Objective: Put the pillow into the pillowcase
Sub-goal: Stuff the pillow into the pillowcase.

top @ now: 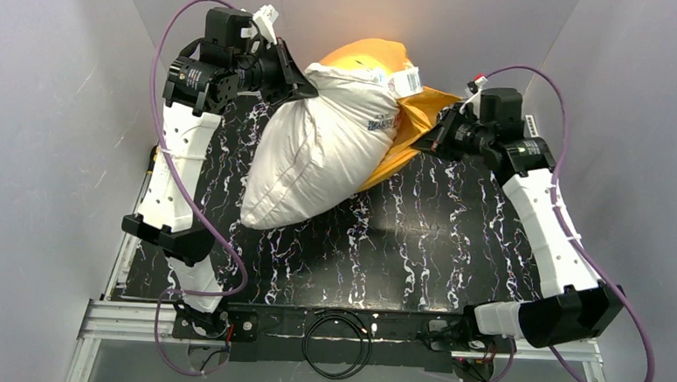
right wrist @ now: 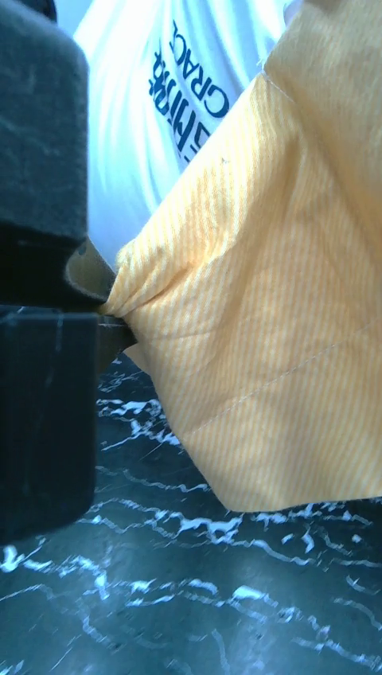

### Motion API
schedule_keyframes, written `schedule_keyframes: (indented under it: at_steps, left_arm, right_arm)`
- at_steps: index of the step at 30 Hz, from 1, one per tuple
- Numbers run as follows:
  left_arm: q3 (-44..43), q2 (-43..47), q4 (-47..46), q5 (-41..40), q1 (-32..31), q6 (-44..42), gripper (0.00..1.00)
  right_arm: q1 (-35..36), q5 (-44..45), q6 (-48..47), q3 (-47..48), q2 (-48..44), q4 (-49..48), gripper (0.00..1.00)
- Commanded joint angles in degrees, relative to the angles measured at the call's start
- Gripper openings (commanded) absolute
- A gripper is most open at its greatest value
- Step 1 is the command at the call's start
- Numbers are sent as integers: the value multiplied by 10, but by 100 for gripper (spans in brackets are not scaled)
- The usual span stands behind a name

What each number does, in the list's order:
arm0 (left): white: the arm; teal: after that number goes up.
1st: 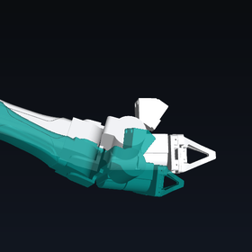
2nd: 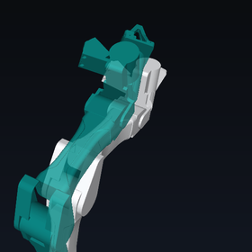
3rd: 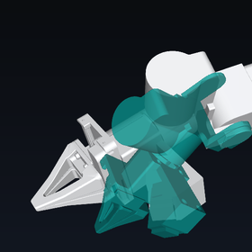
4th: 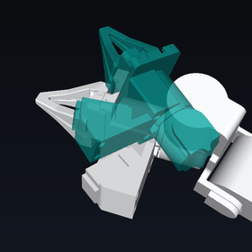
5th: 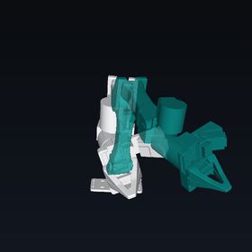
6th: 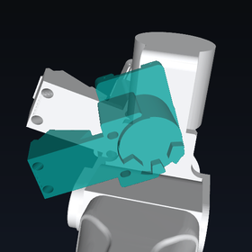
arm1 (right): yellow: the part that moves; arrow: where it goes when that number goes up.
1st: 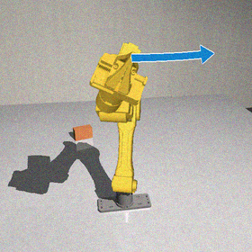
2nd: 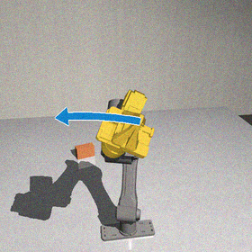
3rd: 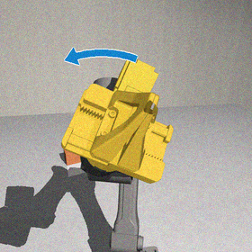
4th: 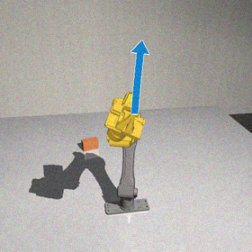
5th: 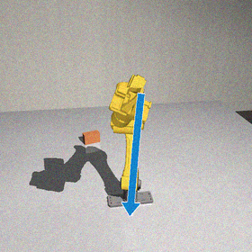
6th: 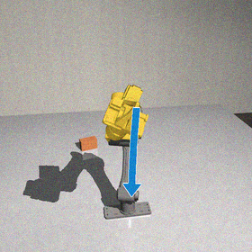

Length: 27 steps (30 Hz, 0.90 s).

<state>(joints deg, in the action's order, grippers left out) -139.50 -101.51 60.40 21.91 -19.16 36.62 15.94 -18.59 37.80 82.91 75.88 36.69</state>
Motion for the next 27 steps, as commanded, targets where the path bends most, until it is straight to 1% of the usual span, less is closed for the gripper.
schedule_keyframes:
  at_steps: [1, 4, 7, 9, 12, 14, 16, 19, 21, 22, 25, 27]
  left_arm:
    - [-29, 23, 0, -69, 29, -25, 0]
    - [-22, 18, -32, -33, 29, -5, 0]
    - [19, 26, -99, 23, 25, 19, 0]
    - [43, 29, -126, 55, 15, 31, 0]
    - [54, 20, -128, 99, -9, 19, 14]
    - [60, 18, -112, 111, -22, 11, 19]
    - [74, 22, -97, 107, -35, 1, 19]
    - [110, 33, -93, 106, -54, -6, 15]
    - [118, 32, -93, 120, -69, -6, 16]
    - [118, 32, -92, 125, -78, -7, 18]
    - [106, 34, -84, 144, -114, -24, 26]
    - [104, 41, -82, 162, -150, -34, 28]
  right_arm:
    - [-37, 48, -91, 41, -38, 220, 1]
    - [-37, 102, -128, 10, -51, 285, 1]
    - [-39, 136, -138, -24, -58, 322, 1]
    - [-39, 127, -136, -43, -65, 324, 1]
    - [-40, 85, -131, -84, -64, 327, 1]
    - [-40, 57, -122, -122, -67, 321, 1]
    - [-41, 39, -112, -167, -77, 313, 1]
    - [-45, 18, -105, -222, -84, 312, 1]
    - [-46, 12, -97, -226, -83, 298, 1]
    - [-46, 3, -94, -221, -77, 293, 1]
    - [-45, -24, -88, -176, -49, 284, 1]
    - [-46, -46, -66, -142, -33, 261, 1]
